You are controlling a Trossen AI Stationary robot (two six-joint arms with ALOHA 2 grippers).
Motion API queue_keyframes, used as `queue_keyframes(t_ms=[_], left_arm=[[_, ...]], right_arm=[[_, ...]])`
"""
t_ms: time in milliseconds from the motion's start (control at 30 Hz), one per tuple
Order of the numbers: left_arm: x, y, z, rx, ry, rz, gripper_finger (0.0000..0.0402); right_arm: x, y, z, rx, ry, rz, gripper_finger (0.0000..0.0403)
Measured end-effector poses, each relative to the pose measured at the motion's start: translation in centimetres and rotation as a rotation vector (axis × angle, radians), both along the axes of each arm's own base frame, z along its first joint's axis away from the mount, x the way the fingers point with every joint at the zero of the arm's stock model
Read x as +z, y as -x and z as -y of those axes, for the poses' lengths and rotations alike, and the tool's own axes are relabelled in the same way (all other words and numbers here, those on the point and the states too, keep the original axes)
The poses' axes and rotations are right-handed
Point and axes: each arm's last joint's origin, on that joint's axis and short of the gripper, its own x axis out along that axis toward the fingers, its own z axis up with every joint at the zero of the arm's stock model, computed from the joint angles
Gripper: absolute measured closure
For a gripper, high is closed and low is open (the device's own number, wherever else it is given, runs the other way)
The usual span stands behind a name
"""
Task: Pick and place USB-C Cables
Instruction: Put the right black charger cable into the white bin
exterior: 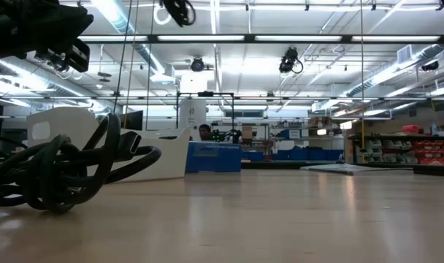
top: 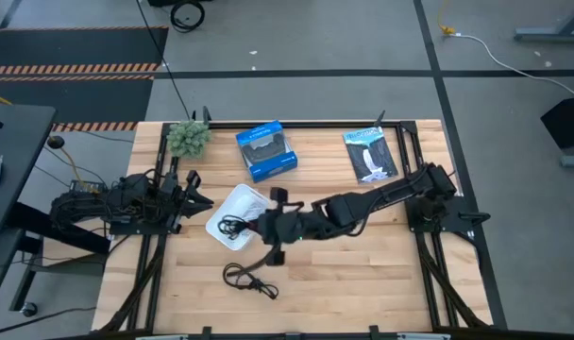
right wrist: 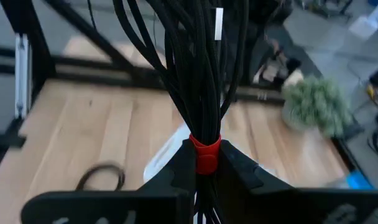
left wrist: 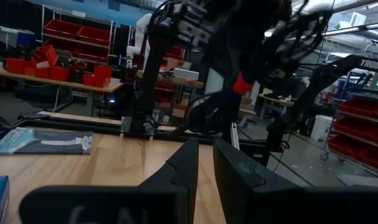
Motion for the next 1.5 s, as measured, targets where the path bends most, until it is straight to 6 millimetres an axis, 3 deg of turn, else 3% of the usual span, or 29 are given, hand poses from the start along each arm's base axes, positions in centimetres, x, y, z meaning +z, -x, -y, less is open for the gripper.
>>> queue_keyframes(t_ms=[200, 500, 867, 1033, 1200, 1333, 1500], left_arm=[[0.0, 0.0, 0.0, 0.0, 0.0, 0.0, 0.0345], [0.0, 0.0, 0.0, 0.0, 0.0, 0.0, 0.0345], [0.0, 0.0, 0.0, 0.0, 0.0, 0.0, 0.0345], [0.0, 0.0, 0.0, 0.0, 0.0, 0.0, 0.0345], [0.1, 0.0, 0.0, 0.0, 0.0, 0.005, 0.0345], [0.1, -0.1, 0.0, 0.0, 0.0, 0.001, 0.0345], [0.1, -0.1, 0.0, 0.0, 0.0, 0.001, 0.0345]], right_arm=[[-1.0, -1.2, 1.6, 0.054, 0.011, 0.081, 0.0354], [-6.0, -2.0, 3.7, 0.088, 0.052, 0.163, 0.0353], [-10.4, -1.3, 6.2, 0.084, 0.019, 0.264, 0.0353], [-12.9, -1.8, 6.6, 0.065, 0.056, 0.206, 0.0352], [-16.1, -4.3, 6.0, 0.101, 0.134, 0.128, 0.0352], [-15.7, -6.5, 5.2, 0.122, 0.236, 0.059, 0.0352], [-16.4, -7.8, 4.5, 0.123, 0.4, -0.208, 0.0352]])
